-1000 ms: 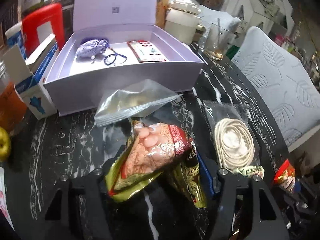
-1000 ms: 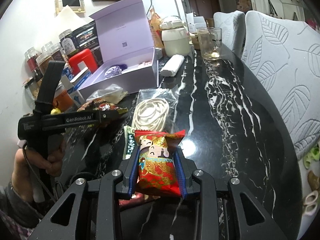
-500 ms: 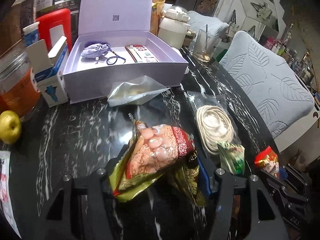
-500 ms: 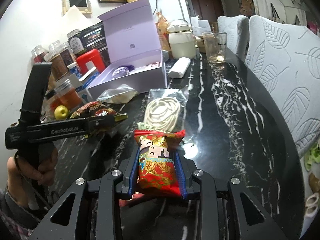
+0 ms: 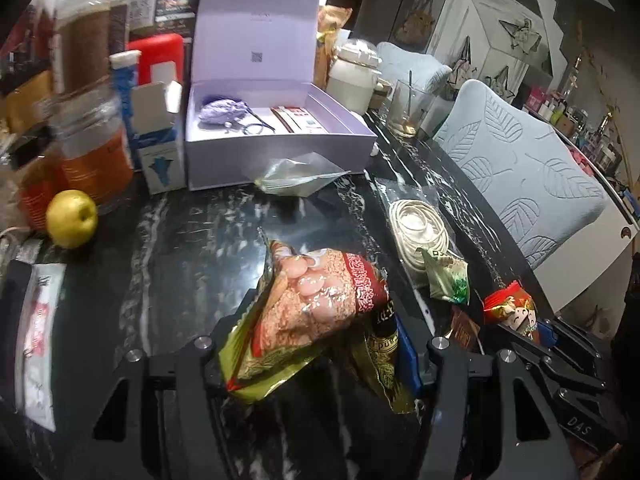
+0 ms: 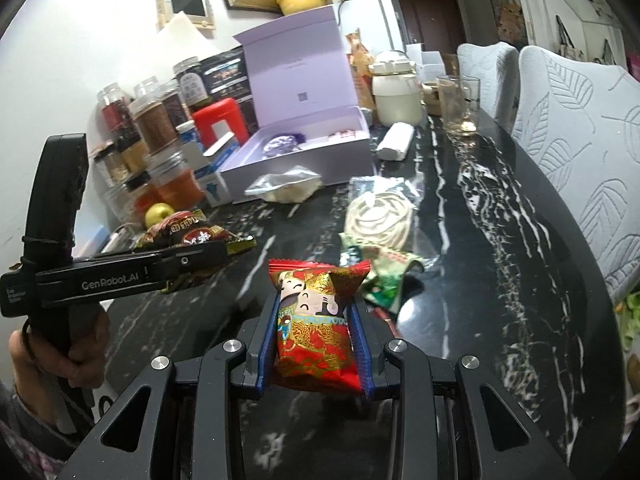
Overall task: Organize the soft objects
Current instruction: 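Carry both snacks into the lavender box and open both grippers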
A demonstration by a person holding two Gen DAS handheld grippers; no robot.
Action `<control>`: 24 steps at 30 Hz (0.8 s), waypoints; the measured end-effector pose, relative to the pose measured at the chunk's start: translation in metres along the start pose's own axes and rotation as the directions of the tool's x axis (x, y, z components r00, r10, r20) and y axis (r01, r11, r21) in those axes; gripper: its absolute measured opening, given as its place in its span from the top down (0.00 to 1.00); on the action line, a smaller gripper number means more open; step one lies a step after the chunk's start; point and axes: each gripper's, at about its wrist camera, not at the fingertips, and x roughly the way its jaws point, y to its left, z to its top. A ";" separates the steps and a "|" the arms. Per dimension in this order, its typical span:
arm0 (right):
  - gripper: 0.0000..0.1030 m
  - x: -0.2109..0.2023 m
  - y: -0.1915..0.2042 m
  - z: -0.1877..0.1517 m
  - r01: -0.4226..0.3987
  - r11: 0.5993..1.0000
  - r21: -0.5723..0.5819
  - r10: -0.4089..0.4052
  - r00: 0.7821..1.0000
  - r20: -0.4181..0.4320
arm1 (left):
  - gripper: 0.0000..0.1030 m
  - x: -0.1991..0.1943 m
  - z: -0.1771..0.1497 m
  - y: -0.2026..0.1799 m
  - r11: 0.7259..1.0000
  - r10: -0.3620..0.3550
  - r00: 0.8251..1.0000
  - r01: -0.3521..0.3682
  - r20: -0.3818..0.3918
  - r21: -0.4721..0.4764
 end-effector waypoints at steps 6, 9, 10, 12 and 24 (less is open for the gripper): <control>0.68 0.002 0.019 -0.001 -0.041 0.998 -0.039 0.041 0.999 0.009 | 0.42 -0.028 -0.005 0.009 0.999 0.035 0.998 -0.034 0.044 -0.011; 0.68 0.004 0.028 0.003 -0.081 0.995 -0.051 0.082 0.997 0.011 | 0.42 -0.042 -0.003 0.013 0.999 0.042 0.996 -0.041 0.080 -0.024; 0.68 0.004 0.031 0.005 -0.093 0.994 -0.057 0.094 0.996 0.013 | 0.42 -0.047 -0.001 0.014 0.999 0.044 0.995 -0.042 0.094 -0.026; 0.68 0.005 0.039 0.011 -0.111 0.991 -0.080 0.113 0.993 0.020 | 0.42 -0.055 0.004 0.016 0.999 0.045 0.992 -0.042 0.119 -0.028; 0.68 -0.001 0.067 0.068 -0.151 0.970 -0.191 0.172 0.980 0.099 | 0.42 -0.084 0.048 0.020 0.999 0.040 0.966 -0.036 0.256 -0.020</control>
